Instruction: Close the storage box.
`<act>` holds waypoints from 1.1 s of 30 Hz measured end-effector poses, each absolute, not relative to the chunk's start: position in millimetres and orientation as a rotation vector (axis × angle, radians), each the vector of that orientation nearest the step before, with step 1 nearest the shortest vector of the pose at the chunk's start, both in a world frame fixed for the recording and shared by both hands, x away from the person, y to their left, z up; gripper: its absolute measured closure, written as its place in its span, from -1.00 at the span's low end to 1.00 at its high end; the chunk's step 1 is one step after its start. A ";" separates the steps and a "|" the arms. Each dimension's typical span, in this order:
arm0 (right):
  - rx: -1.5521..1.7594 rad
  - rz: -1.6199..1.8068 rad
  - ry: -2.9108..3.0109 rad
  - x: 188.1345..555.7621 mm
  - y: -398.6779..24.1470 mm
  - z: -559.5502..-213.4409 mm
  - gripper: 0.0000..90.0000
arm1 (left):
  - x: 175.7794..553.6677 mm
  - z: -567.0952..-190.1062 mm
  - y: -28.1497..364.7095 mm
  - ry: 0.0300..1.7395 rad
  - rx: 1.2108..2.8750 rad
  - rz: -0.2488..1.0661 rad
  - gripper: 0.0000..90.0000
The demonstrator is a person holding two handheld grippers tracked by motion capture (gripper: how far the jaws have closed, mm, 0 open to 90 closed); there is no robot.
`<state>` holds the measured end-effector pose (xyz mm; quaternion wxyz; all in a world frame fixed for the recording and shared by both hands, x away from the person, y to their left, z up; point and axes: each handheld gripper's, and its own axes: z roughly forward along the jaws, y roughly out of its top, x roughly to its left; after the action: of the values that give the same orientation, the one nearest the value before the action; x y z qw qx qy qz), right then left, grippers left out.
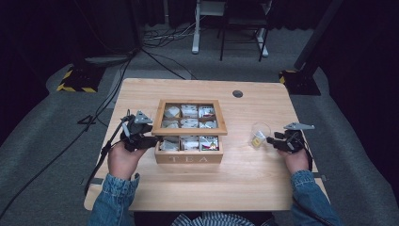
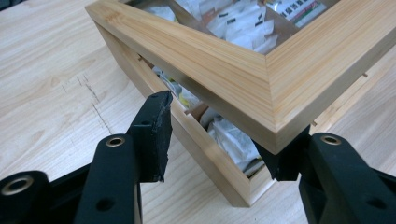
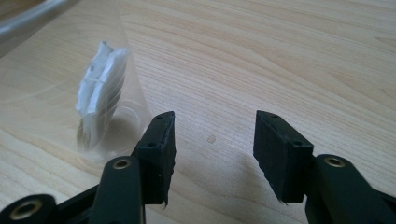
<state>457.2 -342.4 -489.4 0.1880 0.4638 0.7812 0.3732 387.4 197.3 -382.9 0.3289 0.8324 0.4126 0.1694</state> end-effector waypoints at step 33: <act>1.308 1.054 2.202 456.4 -339.6 -492.1 0.08 | 388.3 -398.1 192.4 1.133 2.332 0.305 0.05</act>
<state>456.4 -339.6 -492.1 0.1850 0.4641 0.7814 0.3740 388.3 192.4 -398.1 0.2625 0.8619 0.4190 0.1128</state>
